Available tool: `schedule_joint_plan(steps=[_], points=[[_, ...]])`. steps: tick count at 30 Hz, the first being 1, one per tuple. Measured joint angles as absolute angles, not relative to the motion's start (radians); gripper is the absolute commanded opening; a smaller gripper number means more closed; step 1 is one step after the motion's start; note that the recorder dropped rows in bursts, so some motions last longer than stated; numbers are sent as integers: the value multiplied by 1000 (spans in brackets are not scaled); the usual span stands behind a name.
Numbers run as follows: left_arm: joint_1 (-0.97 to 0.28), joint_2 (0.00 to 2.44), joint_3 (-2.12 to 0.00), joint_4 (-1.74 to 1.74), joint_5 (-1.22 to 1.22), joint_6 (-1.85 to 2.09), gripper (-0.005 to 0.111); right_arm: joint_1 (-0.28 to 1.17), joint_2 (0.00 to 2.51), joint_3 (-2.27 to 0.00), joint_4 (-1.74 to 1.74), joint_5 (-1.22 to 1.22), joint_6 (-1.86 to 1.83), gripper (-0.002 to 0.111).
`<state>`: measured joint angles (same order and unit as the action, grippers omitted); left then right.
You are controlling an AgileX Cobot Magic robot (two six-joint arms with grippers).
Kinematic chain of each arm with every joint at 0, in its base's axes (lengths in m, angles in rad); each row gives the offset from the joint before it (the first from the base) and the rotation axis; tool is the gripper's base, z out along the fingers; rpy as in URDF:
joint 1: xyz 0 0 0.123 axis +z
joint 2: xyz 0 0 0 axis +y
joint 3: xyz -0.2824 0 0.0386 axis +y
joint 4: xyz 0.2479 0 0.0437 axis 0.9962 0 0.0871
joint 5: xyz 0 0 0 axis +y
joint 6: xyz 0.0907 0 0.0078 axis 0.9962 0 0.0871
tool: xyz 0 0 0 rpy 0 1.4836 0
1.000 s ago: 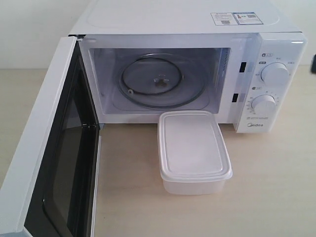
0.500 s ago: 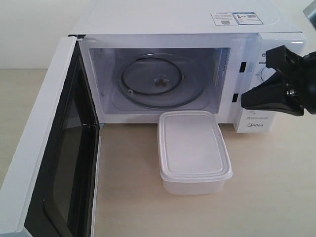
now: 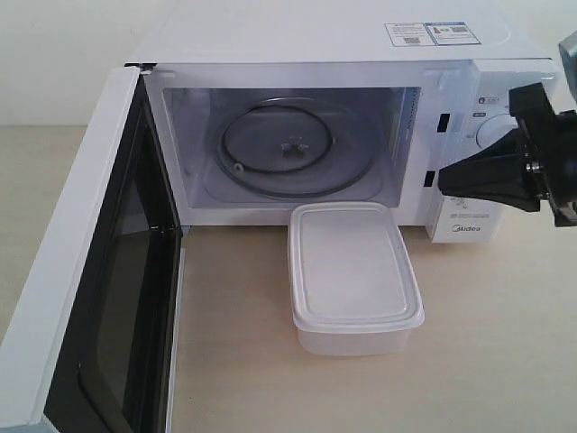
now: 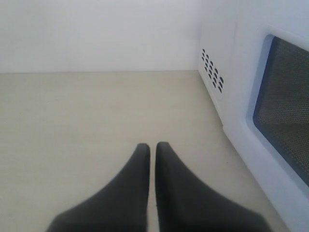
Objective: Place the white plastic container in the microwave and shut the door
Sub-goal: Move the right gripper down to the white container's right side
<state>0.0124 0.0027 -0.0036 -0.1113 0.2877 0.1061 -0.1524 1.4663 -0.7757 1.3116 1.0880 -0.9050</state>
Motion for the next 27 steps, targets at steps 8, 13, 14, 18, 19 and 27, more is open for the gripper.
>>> schedule_joint_plan(steps=[8,13,14,18,19,27], points=[[12,3,-4,-111,288,106,4,-152,1618,-777,1370,1093,-1019,31],[12,3,-4,-111,288,106,4,-152,1694,-777,1374,1075,-1091,43],[12,3,-4,-111,288,106,4,-152,1701,-777,1374,1061,-1103,43],[12,3,-4,-111,288,106,4,-152,1732,-777,1392,1007,-1127,43],[12,3,-4,-111,288,106,4,-153,1741,-777,1397,1005,-1137,43],[12,3,-4,-111,288,106,4,-143,1856,-777,1438,1009,-1215,43]])
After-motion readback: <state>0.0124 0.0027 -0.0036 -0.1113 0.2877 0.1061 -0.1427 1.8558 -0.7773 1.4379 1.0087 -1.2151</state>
